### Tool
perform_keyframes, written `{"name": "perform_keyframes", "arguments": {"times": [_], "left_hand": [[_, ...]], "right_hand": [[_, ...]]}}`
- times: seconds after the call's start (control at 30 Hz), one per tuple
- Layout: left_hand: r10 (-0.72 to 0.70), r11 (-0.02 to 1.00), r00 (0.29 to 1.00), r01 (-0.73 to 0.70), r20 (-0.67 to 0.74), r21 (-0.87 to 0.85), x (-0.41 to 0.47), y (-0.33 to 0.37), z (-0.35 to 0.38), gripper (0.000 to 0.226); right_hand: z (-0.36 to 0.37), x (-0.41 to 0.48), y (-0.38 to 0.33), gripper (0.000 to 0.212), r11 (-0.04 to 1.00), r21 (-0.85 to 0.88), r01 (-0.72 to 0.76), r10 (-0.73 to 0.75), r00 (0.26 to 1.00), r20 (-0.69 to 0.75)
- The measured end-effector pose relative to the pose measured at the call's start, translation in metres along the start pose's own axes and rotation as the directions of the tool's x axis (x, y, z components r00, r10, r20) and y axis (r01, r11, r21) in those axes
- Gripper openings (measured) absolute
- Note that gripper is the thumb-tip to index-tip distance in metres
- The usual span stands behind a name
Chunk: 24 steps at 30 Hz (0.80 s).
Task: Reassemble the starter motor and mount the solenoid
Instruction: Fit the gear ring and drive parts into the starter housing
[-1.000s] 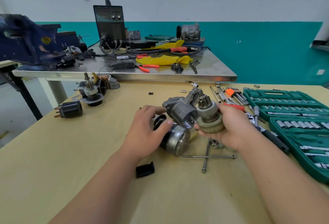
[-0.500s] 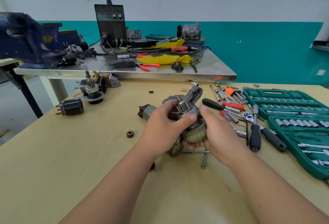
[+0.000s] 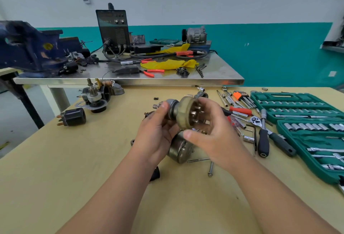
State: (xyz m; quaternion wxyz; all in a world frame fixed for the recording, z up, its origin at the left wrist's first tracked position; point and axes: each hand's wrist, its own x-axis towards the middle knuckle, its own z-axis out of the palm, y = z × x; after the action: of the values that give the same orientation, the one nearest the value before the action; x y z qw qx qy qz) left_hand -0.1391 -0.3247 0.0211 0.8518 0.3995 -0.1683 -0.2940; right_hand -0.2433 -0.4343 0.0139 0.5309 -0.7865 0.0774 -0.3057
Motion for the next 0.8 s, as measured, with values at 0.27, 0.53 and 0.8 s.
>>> {"name": "perform_keyframes", "arguments": {"times": [0.27, 0.53, 0.8], "left_hand": [[-0.144, 0.989, 0.963, 0.149, 0.227, -0.005, -0.001, 0.002, -0.004, 0.031], [-0.183, 0.975, 0.969, 0.200, 0.166, -0.092, -0.002, 0.003, -0.005, 0.023], [-0.001, 0.997, 0.986, -0.011, 0.168, 0.075, -0.002, -0.002, 0.002, 0.056]], "right_hand": [[-0.002, -0.003, -0.010, 0.068, 0.959, -0.169, 0.227, -0.249, 0.961, -0.124], [-0.023, 0.006, -0.017, 0.026, 0.959, 0.104, 0.264, -0.208, 0.904, -0.375], [0.000, 0.000, -0.005, 0.074, 0.989, -0.095, 0.113, -0.119, 0.991, -0.058]]}}
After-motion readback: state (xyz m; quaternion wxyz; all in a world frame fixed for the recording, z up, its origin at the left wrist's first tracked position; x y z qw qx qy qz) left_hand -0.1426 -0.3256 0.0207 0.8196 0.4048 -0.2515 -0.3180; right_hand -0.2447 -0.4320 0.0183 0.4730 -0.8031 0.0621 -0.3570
